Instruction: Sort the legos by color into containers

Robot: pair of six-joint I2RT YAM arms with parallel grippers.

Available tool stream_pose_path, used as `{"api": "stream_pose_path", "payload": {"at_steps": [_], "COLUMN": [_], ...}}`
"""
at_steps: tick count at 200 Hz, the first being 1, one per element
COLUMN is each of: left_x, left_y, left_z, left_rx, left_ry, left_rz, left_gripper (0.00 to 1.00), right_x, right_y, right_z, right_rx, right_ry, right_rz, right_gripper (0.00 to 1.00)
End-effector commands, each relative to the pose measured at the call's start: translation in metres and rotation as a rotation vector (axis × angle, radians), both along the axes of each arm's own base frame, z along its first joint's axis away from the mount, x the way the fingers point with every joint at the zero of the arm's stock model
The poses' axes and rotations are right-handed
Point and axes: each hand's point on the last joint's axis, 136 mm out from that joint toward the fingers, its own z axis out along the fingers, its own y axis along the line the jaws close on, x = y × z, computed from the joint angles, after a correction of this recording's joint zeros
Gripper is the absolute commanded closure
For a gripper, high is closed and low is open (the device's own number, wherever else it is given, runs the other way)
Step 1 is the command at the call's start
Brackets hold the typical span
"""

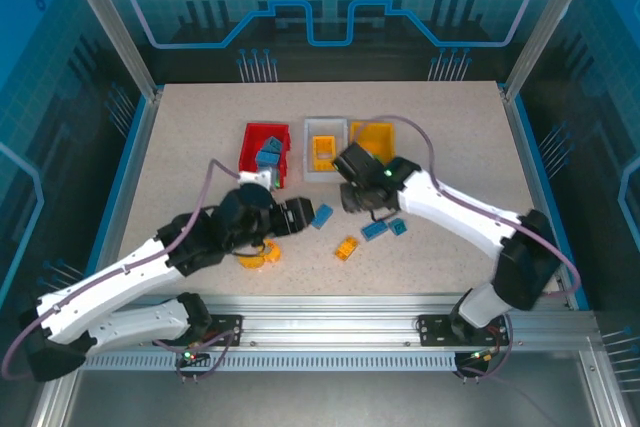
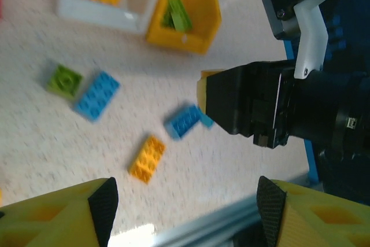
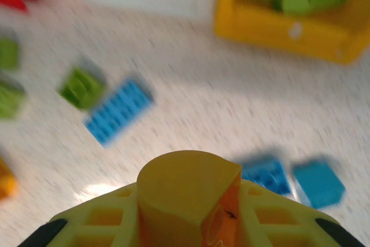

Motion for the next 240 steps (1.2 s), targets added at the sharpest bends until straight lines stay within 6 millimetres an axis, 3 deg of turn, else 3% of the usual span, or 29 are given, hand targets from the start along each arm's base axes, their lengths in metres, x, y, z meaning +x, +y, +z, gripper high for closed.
{"api": "stream_pose_path", "payload": {"at_steps": [1,33,57,74,78,81,86,111,130,147,163,165,185,209,240], "left_x": [0.019,0.056,0.069,0.07,0.069,0.069,0.068,0.061,0.055,0.05,0.047,0.046,0.039,0.026,0.007], "left_y": [0.007,0.014,0.015,0.015,0.015,0.016,0.016,0.021,0.024,0.027,0.03,0.031,0.04,0.054,0.075], "left_z": [0.003,0.006,0.006,0.005,0.003,0.002,0.0,-0.013,-0.022,-0.027,-0.031,-0.031,-0.036,-0.044,-0.063], "left_rx": [0.048,0.025,0.013,0.014,0.016,0.015,0.018,0.027,0.028,0.029,0.038,0.04,0.078,0.123,0.158], "left_ry": [0.015,0.015,0.017,0.018,0.021,0.023,0.026,0.053,0.072,0.08,0.09,0.09,0.108,0.139,0.207], "left_rz": [-0.022,0.02,0.031,0.032,0.031,0.031,0.03,0.034,0.038,0.041,0.043,0.043,0.055,0.076,0.11], "left_gripper": [0.31,0.31,0.31,0.31,0.31,0.31,0.31,0.31,0.31,0.31,0.31,0.31,0.31,0.31,0.31], "right_x": [0.051,0.119,0.157,0.173,0.177,0.178,0.182,0.191,0.189,0.186,0.181,0.179,0.165,0.135,0.079], "right_y": [0.023,0.04,0.048,0.054,0.056,0.057,0.059,0.061,0.063,0.065,0.065,0.065,0.065,0.067,0.077], "right_z": [-0.001,-0.018,-0.035,-0.044,-0.037,-0.048,-0.047,-0.054,-0.048,-0.03,-0.009,0.002,0.039,0.068,0.072], "right_rx": [0.001,0.052,0.079,0.088,0.099,0.088,0.091,0.084,0.087,0.103,0.115,0.125,0.13,0.15,0.154], "right_ry": [-0.017,0.013,0.038,0.053,0.041,0.057,0.053,0.071,0.065,0.031,-0.004,-0.021,-0.097,-0.167,-0.236], "right_rz": [-0.014,-0.086,-0.107,-0.109,-0.105,-0.104,-0.102,-0.102,-0.095,-0.089,-0.085,-0.082,-0.062,-0.017,0.111], "right_gripper": [0.68,0.69,0.69,0.68,0.67,0.67,0.66,0.56,0.45,0.41,0.42,0.43,0.47,0.5,0.51]}}
